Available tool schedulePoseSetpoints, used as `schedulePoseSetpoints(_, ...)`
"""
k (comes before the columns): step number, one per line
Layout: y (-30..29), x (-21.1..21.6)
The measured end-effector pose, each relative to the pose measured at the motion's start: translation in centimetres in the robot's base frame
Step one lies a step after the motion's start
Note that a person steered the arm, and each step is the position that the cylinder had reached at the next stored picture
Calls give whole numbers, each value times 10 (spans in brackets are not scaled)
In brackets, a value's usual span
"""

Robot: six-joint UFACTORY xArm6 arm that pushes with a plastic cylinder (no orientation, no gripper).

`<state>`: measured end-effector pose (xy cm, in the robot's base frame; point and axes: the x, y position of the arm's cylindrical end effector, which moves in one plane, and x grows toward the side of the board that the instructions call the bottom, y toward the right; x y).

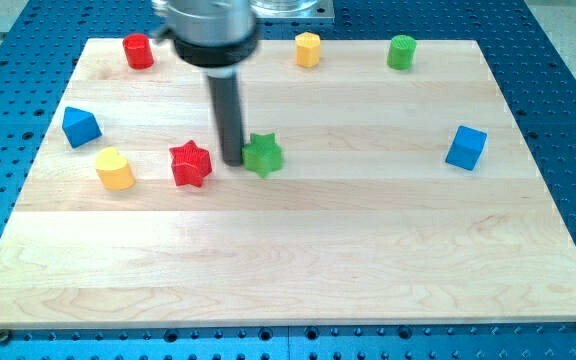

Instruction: Move the green star towards the bottom right

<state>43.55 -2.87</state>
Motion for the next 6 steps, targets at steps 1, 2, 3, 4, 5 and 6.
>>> schedulePoseSetpoints(1, 81, 11)
schedulePoseSetpoints(2, 79, 9)
schedulePoseSetpoints(3, 77, 7)
schedulePoseSetpoints(4, 77, 7)
schedulePoseSetpoints(5, 83, -3)
schedulePoseSetpoints(6, 151, 4)
